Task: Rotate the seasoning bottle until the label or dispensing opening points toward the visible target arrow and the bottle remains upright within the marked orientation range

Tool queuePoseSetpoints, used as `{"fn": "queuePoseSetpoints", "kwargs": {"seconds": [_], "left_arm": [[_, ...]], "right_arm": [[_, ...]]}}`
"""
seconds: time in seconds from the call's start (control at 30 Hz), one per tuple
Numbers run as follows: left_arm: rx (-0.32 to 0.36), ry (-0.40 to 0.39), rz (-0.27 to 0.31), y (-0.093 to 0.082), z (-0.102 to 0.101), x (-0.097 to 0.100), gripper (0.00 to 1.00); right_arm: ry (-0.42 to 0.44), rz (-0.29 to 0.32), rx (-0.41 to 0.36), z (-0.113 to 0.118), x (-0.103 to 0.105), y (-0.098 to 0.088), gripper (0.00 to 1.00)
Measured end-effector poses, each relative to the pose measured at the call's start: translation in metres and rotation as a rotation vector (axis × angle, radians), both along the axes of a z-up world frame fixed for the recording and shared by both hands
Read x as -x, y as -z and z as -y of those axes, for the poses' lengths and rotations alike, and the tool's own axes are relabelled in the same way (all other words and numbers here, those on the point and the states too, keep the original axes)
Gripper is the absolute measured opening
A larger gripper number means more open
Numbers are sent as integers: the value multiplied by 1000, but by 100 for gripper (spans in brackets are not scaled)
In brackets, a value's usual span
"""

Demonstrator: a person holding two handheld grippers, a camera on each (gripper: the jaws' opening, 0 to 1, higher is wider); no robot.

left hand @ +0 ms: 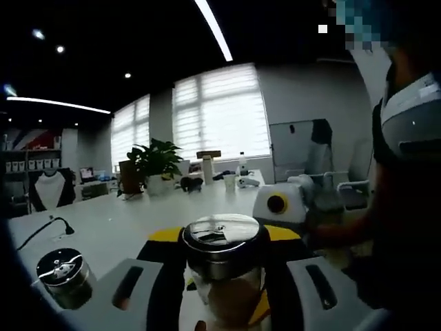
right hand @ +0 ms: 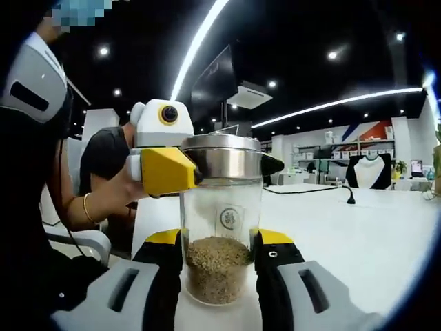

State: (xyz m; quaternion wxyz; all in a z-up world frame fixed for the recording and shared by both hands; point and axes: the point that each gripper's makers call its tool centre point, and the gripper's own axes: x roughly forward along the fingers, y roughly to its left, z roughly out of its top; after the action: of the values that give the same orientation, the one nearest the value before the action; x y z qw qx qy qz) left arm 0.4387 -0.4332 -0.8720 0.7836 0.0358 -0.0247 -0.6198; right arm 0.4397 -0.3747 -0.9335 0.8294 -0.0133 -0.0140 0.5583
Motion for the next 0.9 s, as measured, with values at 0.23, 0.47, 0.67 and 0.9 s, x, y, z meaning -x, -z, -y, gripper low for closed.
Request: {"fn": "queuePoseSetpoints", "kwargs": {"seconds": [0.23, 0.47, 0.67, 0.9], "left_arm": [[32, -17, -42, -1, 1, -3, 45], [38, -110, -37, 0, 1, -13, 44], [121, -196, -98, -2, -7, -26, 44], [139, -285, -105, -3, -8, -34, 44]], "right_arm": [[11, -23, -13, -1, 0, -1, 39], [67, -42, -3, 0, -7, 0, 39], [111, -52, -34, -1, -13, -4, 40], [184, -40, -46, 0, -21, -6, 40]]}}
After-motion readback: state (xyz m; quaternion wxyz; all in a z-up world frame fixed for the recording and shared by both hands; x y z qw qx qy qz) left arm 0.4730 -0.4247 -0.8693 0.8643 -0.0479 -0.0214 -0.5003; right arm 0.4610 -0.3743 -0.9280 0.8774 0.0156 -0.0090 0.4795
